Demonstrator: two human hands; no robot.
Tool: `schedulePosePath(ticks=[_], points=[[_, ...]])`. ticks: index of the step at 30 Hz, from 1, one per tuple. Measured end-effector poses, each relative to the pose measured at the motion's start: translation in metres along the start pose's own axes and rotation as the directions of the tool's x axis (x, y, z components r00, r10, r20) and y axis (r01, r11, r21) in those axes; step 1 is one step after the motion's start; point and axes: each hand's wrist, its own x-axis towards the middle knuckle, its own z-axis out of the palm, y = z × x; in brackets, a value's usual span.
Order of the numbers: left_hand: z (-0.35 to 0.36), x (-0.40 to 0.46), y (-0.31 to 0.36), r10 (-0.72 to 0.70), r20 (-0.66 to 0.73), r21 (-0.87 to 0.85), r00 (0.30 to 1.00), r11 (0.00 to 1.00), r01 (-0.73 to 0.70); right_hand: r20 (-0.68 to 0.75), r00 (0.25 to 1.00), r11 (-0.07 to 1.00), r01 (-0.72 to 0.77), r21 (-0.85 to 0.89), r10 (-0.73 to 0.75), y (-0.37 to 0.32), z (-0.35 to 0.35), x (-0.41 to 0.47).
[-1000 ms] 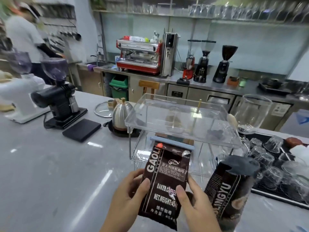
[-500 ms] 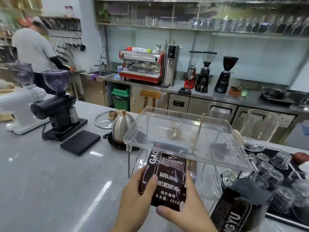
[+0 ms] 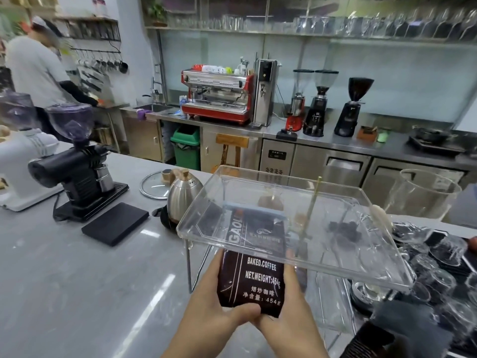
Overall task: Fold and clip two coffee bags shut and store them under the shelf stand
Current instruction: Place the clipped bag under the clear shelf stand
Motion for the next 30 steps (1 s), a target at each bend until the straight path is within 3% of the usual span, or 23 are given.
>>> schedulePosePath(ticks=[6,13,30], points=[[0.002,0.017,-0.010,0.014,-0.099,0.072,0.995,0.997,-0.007,-0.070,0.996,0.996,-0.041,0.083,0.047,0.006,0.009,0.014],[0.003,0.026,-0.016,0.042,-0.186,0.135,0.982,0.991,-0.017,-0.043,0.998,0.985,-0.028,0.171,0.035,0.011,0.014,0.028],[0.006,0.032,-0.023,0.069,-0.182,0.202,0.981,0.979,-0.031,-0.071,0.997,0.999,-0.005,0.032,0.007,0.027,0.021,0.036]])
